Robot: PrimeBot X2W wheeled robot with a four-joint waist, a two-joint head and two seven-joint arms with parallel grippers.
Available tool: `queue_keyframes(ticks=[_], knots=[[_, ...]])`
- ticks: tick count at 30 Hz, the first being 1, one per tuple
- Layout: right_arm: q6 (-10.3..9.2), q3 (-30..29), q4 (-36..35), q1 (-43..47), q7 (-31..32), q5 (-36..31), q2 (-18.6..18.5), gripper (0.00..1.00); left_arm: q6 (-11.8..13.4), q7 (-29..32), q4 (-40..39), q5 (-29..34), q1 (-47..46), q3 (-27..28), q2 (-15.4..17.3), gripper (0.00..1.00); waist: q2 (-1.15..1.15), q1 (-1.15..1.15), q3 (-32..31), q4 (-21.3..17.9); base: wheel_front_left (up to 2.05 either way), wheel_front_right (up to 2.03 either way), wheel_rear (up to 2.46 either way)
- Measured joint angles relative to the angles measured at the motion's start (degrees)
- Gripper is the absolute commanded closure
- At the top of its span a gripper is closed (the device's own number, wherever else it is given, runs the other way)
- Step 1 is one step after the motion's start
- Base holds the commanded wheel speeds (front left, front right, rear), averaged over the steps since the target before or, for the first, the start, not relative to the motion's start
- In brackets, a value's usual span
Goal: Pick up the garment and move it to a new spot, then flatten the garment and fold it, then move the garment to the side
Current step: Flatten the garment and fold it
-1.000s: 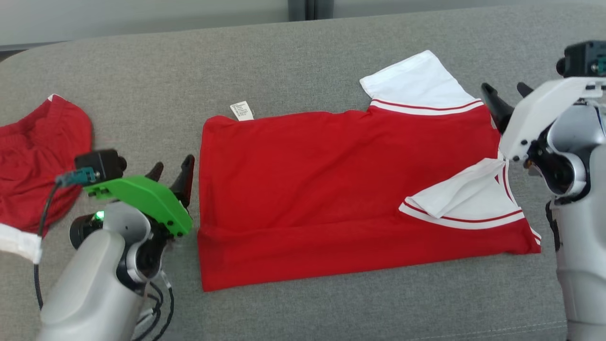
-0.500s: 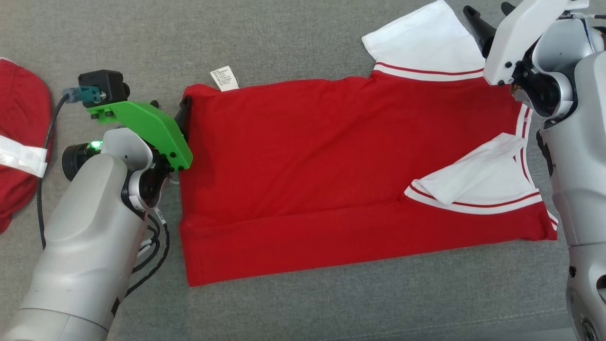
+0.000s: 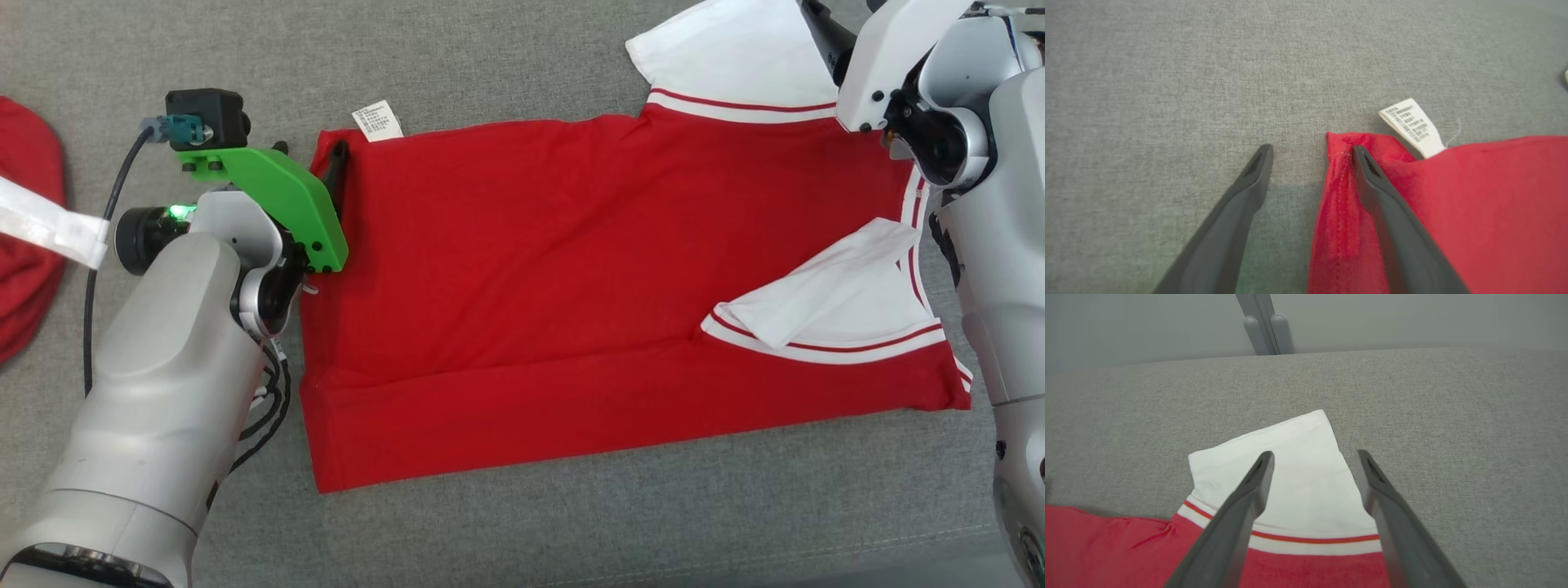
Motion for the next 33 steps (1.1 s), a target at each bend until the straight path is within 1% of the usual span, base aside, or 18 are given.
queue_keyframes(ticks=[1, 2, 3, 4, 8, 11, 18, 24, 30, 32, 33], knots=[[0.00, 0.2, 0.3, -0.1, 0.0, 0.1, -0.2, 0.00, 0.0, 0.2, 0.4, 0.5, -0.3, -0.4, 0.0, 0.00, 0.00, 0.00, 0.2, 0.0, 0.00, 0.00, 0.00], [0.00, 0.4, 0.6, -0.4, 0.0, 0.1, -0.5, 0.00, 0.0, 0.7, 0.9, 0.9, -0.7, -1.0, -0.1, 0.31, 0.00, 0.00, 0.4, 0.0, 0.00, 0.00, 0.00], [0.00, 0.5, 1.0, -0.8, 0.0, 0.1, -0.8, 0.00, 0.0, 1.0, 1.1, 1.4, -1.1, -1.4, -0.2, 0.73, 0.00, 0.00, 0.7, 0.0, 0.00, 0.00, 0.00], [0.00, 0.5, 1.5, -1.1, 0.1, 0.0, -1.1, 0.00, 0.0, 1.4, 1.4, 1.6, -1.4, -1.7, -0.3, 1.00, 0.00, 0.00, 0.9, 0.0, 0.00, 0.00, 0.00], [0.01, 0.1, 3.5, -3.0, 0.8, -1.0, -2.6, 0.00, -0.3, 2.4, 1.3, 1.7, -2.2, -2.7, -1.2, 1.00, 0.00, 0.00, 1.9, 0.6, 0.00, 0.00, 0.00], [0.00, -0.7, 6.3, -5.2, 0.9, -3.2, -3.9, 0.00, -0.4, 2.0, 0.4, 2.1, -2.5, -3.2, -1.6, 1.00, 0.00, 0.00, 2.8, 1.5, 0.00, 0.00, 0.00], [0.01, -1.4, 11.4, -9.7, 0.2, -7.0, -4.4, 0.00, -0.6, -0.3, -2.6, 2.3, -2.5, -3.9, -3.5, 1.00, 0.00, 0.00, 4.9, 4.5, 0.00, 0.00, 0.00], [0.01, 1.5, 15.5, -11.3, -0.1, -11.1, -5.3, 0.00, -1.1, -1.6, -4.9, 2.2, -2.5, -4.3, -5.1, 1.00, 0.00, 0.00, 6.7, 7.6, 0.00, 0.00, 0.00], [-0.04, 5.5, 17.4, -12.7, 0.6, -11.3, -6.6, 0.00, -1.5, -2.4, -5.6, 1.8, -2.5, -4.6, -6.0, 1.00, 0.00, 0.00, 7.7, 9.7, 0.00, 0.00, 0.00], [-0.04, 6.1, 17.9, -13.1, 0.8, -10.5, -6.9, 0.92, -1.6, -2.6, -5.6, 1.7, -2.5, -4.6, -6.1, 1.00, 0.00, 0.00, 7.8, 10.0, 0.00, 0.00, 0.00], [-0.03, 6.3, 18.1, -13.2, 0.3, -10.4, -7.1, 1.00, -1.6, -2.9, -5.6, 1.7, -2.5, -4.7, -6.1, 1.00, 0.00, 0.00, 7.7, 10.0, 0.00, 0.00, 0.00]])
